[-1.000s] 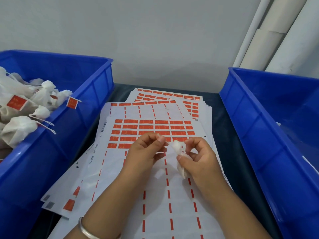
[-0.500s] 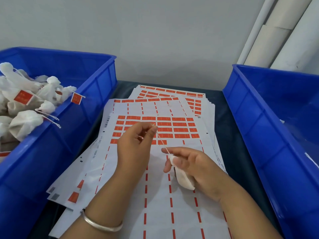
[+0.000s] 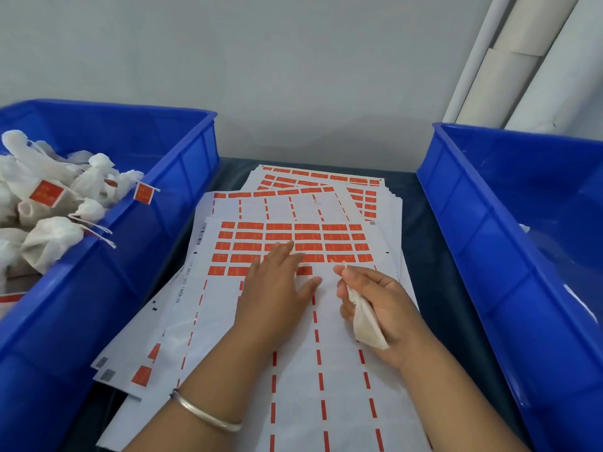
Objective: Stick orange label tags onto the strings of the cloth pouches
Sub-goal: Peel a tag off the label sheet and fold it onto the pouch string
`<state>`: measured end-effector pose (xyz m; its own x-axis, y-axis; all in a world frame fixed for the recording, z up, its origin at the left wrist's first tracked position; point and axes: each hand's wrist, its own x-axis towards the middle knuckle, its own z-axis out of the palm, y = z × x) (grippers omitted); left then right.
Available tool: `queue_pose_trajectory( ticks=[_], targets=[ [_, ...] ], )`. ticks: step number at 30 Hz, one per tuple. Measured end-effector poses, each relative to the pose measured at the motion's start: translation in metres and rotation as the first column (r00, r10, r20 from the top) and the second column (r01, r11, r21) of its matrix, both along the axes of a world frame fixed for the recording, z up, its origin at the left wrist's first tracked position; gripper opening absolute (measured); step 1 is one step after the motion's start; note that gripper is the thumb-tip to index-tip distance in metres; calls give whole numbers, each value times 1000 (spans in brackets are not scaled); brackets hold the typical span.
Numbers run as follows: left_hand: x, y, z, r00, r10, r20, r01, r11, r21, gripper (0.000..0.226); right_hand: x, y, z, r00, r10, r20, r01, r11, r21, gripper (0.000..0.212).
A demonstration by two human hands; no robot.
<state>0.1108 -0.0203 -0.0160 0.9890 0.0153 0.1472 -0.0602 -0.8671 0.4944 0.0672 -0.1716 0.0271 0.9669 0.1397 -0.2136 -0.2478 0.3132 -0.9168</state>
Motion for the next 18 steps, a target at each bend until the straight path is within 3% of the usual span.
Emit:
queue_pose_trajectory(
  ticks=[2, 5, 14, 18],
  targets=[
    [4, -1, -6, 999, -48, -1, 48, 988, 146, 68, 1, 0, -1, 999, -4, -37, 6, 999, 50, 33],
    [6, -2, -9, 995, -77, -57, 89, 964, 249, 73, 1, 0, -2, 999, -5, -51, 9, 997, 74, 31],
    [12, -8, 14, 993, -17, -120, 66, 909, 412, 66, -2, 1, 2, 998, -34, -61, 36, 999, 41, 29],
    [10, -8, 14, 994, -26, -103, 67, 908, 413, 62, -2, 2, 2, 997, -44, -57, 45, 999, 25, 30]
  ],
)
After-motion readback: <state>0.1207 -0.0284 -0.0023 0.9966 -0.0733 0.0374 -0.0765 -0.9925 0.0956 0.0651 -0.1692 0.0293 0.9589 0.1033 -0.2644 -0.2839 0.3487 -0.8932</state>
